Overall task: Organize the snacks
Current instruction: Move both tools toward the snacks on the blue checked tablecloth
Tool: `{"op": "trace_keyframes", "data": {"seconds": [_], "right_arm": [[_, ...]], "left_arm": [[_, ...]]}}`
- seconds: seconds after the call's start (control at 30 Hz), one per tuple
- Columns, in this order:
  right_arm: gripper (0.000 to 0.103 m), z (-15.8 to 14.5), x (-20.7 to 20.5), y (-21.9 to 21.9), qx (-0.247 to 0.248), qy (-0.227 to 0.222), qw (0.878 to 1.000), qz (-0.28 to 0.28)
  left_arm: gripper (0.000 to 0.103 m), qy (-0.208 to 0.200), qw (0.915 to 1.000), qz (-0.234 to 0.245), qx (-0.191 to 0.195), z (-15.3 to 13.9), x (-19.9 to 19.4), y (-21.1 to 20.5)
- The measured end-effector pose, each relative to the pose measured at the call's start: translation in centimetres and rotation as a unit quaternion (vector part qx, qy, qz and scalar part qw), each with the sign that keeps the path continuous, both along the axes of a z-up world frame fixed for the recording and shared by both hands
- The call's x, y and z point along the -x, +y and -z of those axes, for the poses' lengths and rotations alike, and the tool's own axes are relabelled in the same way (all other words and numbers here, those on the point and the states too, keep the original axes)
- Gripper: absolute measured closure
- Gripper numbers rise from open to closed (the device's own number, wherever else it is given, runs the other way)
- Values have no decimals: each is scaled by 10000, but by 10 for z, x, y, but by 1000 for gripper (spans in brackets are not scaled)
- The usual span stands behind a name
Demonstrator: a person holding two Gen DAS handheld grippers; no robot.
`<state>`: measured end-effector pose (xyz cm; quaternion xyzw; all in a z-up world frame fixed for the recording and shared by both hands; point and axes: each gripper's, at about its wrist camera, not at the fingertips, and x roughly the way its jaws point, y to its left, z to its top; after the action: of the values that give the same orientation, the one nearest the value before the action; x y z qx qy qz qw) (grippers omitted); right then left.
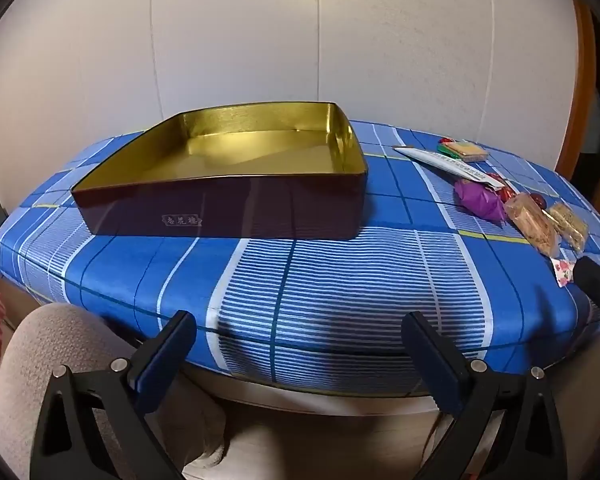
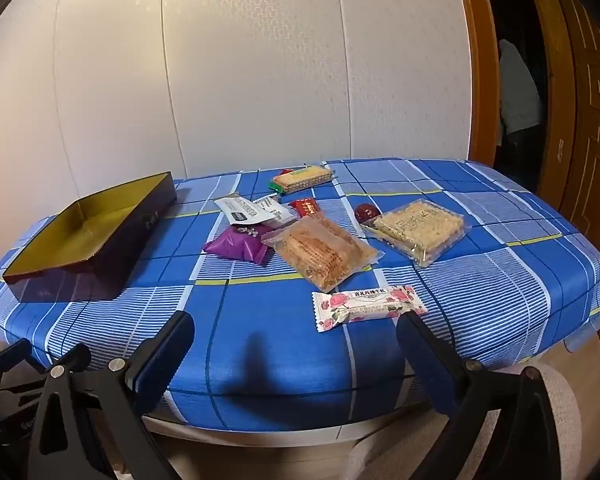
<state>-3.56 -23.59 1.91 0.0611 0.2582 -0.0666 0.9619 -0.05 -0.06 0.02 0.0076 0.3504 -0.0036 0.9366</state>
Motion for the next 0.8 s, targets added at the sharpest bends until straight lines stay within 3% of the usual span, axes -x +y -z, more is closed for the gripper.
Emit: {"op": "trace_keyframes", "data": {"seconds": [0.53, 0.8], "right_arm": [[0, 0, 0, 0, -3, 4, 10000, 17], [0, 2, 2, -25, -300, 67, 9988, 371]], "left_arm": [[0, -34, 10000, 47, 4, -1, 4, -1], [0, 13, 10000, 72, -7, -1, 3, 0]]}}
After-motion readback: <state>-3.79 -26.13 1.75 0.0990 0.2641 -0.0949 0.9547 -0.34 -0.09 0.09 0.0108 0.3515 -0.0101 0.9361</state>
